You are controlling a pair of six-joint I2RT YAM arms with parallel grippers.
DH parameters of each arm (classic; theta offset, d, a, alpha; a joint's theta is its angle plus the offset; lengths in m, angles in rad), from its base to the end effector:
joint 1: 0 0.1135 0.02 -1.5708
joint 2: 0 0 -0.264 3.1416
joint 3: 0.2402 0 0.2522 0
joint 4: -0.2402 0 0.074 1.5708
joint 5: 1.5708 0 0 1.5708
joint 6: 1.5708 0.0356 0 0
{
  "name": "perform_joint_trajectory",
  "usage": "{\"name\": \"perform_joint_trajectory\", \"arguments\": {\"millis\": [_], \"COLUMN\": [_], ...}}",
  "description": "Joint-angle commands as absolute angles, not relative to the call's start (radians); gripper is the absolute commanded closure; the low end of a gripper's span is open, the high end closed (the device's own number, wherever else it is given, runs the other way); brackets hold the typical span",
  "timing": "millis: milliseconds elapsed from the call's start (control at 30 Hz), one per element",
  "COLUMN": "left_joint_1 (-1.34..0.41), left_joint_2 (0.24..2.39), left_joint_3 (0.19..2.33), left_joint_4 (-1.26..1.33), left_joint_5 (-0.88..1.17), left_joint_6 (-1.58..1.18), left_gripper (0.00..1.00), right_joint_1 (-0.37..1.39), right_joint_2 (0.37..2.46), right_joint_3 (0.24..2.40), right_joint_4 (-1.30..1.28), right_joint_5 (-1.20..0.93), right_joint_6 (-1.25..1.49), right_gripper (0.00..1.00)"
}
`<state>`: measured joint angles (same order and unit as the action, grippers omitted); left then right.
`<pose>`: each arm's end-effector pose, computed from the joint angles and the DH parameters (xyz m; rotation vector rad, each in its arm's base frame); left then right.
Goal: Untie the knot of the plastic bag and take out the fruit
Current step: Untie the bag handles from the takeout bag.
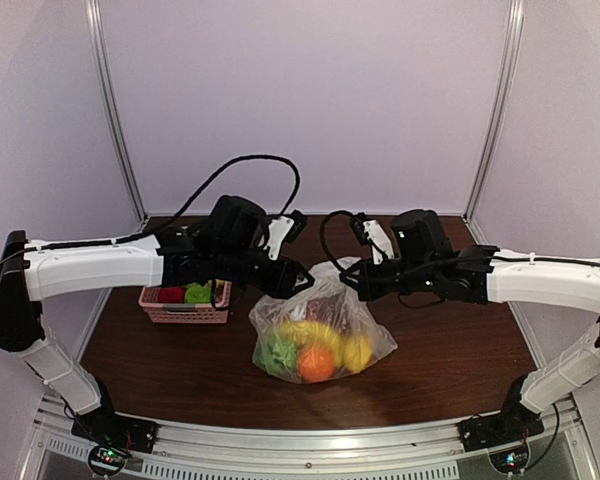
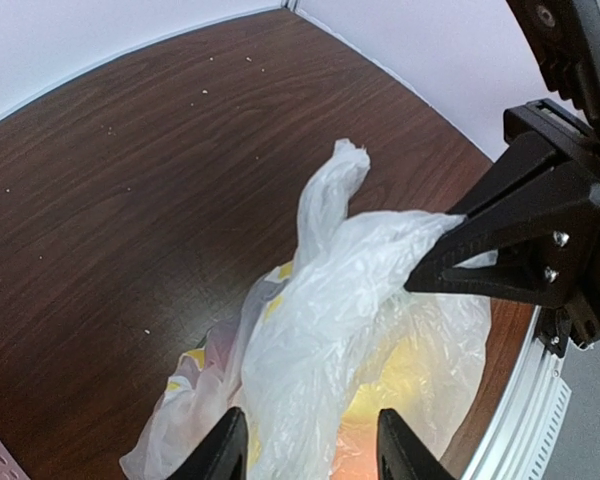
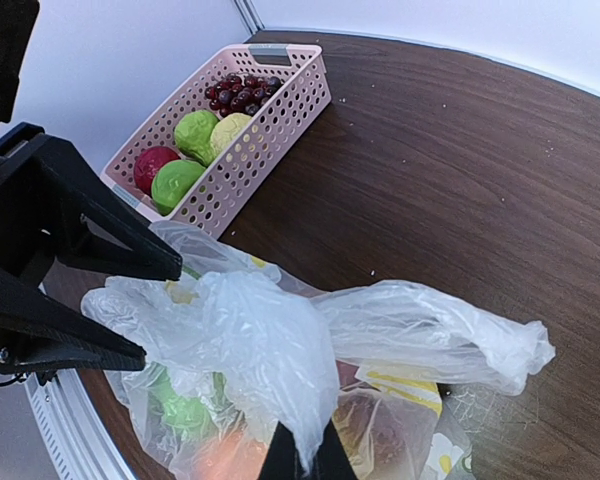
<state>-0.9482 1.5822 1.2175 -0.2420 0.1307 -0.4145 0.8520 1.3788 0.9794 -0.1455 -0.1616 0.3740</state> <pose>0.2079 -0.2976 0.2838 0.6886 2.2175 -0.8827 0.2011 0.2386 0.2761 -0.6293 2.1514 0.8739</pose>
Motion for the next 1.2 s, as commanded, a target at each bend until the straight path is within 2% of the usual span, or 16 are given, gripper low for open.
{"name": "perform_joint_trajectory", "arguments": {"millis": [0, 200, 667, 767, 933, 1167], "left_joint_1": [-0.959, -0.970, -0.995, -0.996, -0.995, -0.995], "left_joint_2": [1.598, 1.605, 1.637, 1.641, 1.642, 1.645], "left_joint_3": [1.211, 1.197, 1.204, 1.209, 1.212, 1.210], "left_joint_4": [-0.275, -0.280, -0.325, -0.331, -0.332, -0.332], "left_joint_5": [0.085, 0.069, -0.052, -0.071, -0.074, -0.067], "left_joint_6": [-0.390, -0.394, -0.399, -0.399, -0.400, -0.406], "left_gripper": [0.54, 0.48, 0.45, 0.49, 0.62, 0.86], "right_joint_1": [0.848, 0.848, 0.848, 0.848, 0.848, 0.847], "right_joint_2": [1.391, 1.393, 1.393, 1.393, 1.396, 1.391], "right_joint_3": [1.000, 0.999, 1.003, 1.003, 1.002, 0.996], "right_joint_4": [-0.137, -0.133, -0.132, -0.129, -0.129, -0.123], "right_joint_5": [-0.170, -0.169, -0.171, -0.173, -0.174, -0.171], "right_joint_6": [0.385, 0.386, 0.390, 0.390, 0.392, 0.397], "right_gripper": [1.00, 1.00, 1.00, 1.00, 1.00, 1.00]}}
